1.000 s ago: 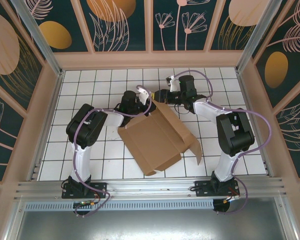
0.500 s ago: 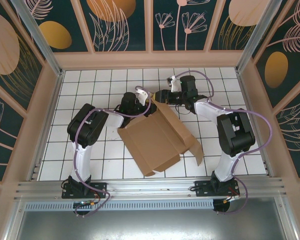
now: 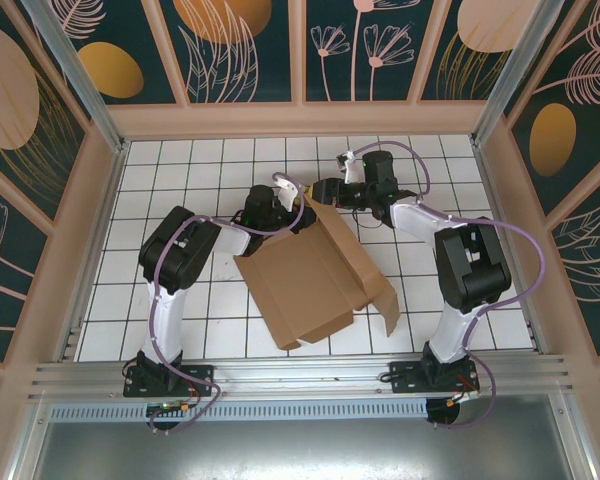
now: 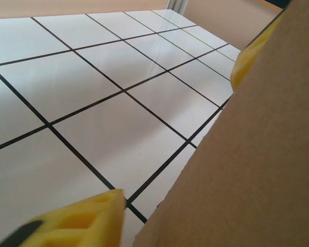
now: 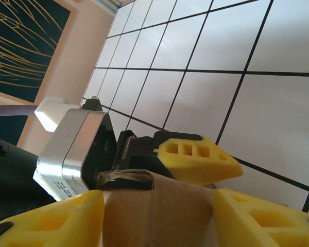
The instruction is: Fold the paper box
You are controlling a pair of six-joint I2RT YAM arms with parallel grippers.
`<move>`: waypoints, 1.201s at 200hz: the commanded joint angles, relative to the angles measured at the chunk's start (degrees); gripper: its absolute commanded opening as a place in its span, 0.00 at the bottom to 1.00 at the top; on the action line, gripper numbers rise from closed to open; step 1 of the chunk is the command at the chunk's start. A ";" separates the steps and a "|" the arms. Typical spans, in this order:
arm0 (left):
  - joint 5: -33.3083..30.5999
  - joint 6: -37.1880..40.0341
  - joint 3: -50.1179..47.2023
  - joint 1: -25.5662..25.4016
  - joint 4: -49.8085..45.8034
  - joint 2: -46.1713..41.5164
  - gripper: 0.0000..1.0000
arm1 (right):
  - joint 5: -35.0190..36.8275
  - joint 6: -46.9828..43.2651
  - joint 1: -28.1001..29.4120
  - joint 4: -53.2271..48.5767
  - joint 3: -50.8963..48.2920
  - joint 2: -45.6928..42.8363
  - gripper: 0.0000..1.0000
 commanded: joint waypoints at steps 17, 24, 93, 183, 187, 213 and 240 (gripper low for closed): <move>0.27 0.70 -0.47 -1.52 -2.49 1.84 0.00 | 0.29 0.54 0.28 -3.28 -2.10 0.45 0.57; -0.31 0.79 -0.85 -1.46 -1.94 1.49 0.00 | 0.39 0.42 0.21 -3.43 -2.10 0.29 0.57; -6.95 -0.26 -5.66 -1.41 5.10 -2.78 0.00 | 5.27 0.41 -0.47 -1.30 -4.77 -4.06 0.68; -14.14 -9.82 -8.08 -1.40 9.67 -5.67 0.00 | 18.82 2.38 -5.75 -0.92 -13.40 -23.47 0.75; -14.84 -10.59 -7.90 -1.29 9.42 -5.73 0.00 | 19.79 2.21 -5.91 -1.36 -13.69 -24.61 0.74; -18.74 -14.95 -8.61 -0.87 12.30 -6.05 0.00 | 26.73 0.85 -6.64 -5.10 -14.32 -31.88 0.74; -19.28 -20.52 -7.75 0.53 14.40 -5.35 0.00 | 33.18 0.88 -8.13 -7.85 -15.59 -39.51 0.74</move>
